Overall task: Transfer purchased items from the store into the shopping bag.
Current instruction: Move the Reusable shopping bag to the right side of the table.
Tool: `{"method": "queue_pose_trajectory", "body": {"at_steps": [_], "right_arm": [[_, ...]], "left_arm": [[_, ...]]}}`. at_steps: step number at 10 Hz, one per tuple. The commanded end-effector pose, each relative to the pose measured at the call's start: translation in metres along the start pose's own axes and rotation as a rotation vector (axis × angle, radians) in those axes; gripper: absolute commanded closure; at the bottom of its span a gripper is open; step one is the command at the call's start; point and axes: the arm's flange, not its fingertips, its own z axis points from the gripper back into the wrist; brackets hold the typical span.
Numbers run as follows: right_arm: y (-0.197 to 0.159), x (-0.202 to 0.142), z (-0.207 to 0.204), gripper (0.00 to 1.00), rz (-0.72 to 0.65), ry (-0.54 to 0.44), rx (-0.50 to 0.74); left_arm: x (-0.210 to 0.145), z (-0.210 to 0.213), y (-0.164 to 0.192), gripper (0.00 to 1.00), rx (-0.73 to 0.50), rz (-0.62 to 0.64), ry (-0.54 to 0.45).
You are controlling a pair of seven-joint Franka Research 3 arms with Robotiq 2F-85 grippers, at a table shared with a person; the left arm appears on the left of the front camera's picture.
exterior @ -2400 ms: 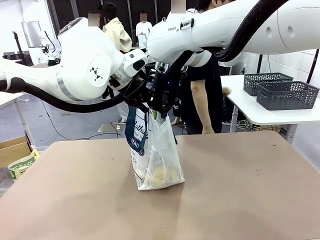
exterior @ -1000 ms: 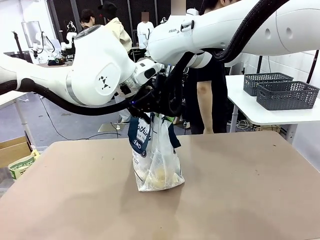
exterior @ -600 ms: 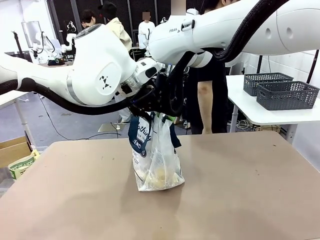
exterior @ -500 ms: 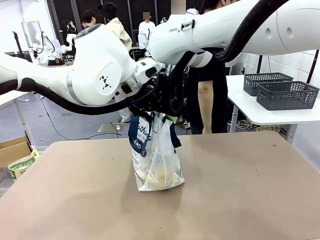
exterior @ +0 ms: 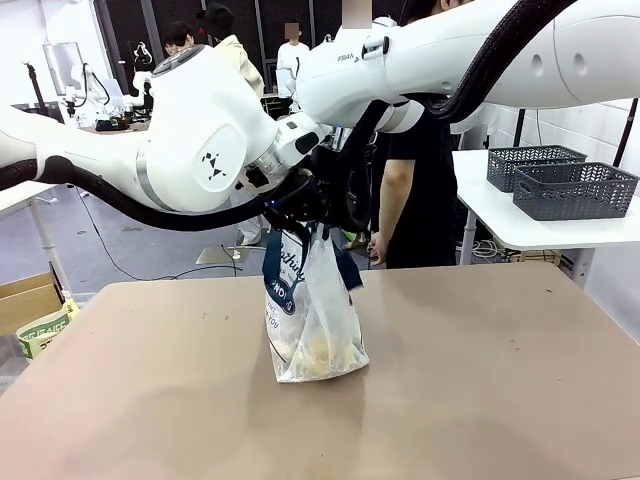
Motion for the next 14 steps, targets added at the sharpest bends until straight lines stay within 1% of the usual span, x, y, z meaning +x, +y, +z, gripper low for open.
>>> {"method": "queue_pose_trajectory", "body": {"at_steps": [1, 4, 5, 6, 7, 8, 11, 12, 14], "right_arm": [[0.006, 0.001, 0.0, 1.0, -0.002, 0.011, 0.027], [0.006, 0.002, -0.001, 1.0, -0.001, 0.018, 0.026], [0.006, 0.003, -0.002, 1.0, -0.001, 0.021, 0.028], [0.005, 0.003, -0.002, 1.0, -0.002, 0.023, 0.03], [0.005, 0.004, -0.002, 1.0, -0.004, 0.022, 0.032], [0.004, 0.004, -0.002, 1.0, -0.004, 0.022, 0.031], [0.004, 0.004, -0.002, 1.0, -0.003, 0.022, 0.033], [0.004, 0.004, -0.002, 1.0, -0.006, 0.021, 0.034], [0.003, 0.004, -0.001, 1.0, -0.008, 0.021, 0.04]], "left_arm": [[-0.005, 0.004, -0.006, 0.0, -0.027, -0.036, -0.014], [-0.008, 0.002, -0.002, 0.0, -0.012, -0.022, 0.008], [-0.011, 0.002, 0.001, 0.0, 0.003, -0.009, 0.013], [-0.015, 0.003, 0.003, 0.0, 0.049, -0.008, 0.02], [-0.017, 0.003, 0.003, 0.19, 0.088, 0.0, 0.033], [-0.018, 0.004, 0.002, 0.39, 0.102, 0.0, 0.036], [-0.021, 0.008, 0.001, 0.98, 0.096, -0.009, 0.029], [-0.022, 0.009, 0.0, 1.0, 0.092, -0.015, 0.021], [-0.022, 0.011, -0.001, 1.0, 0.089, -0.022, 0.006]]}}
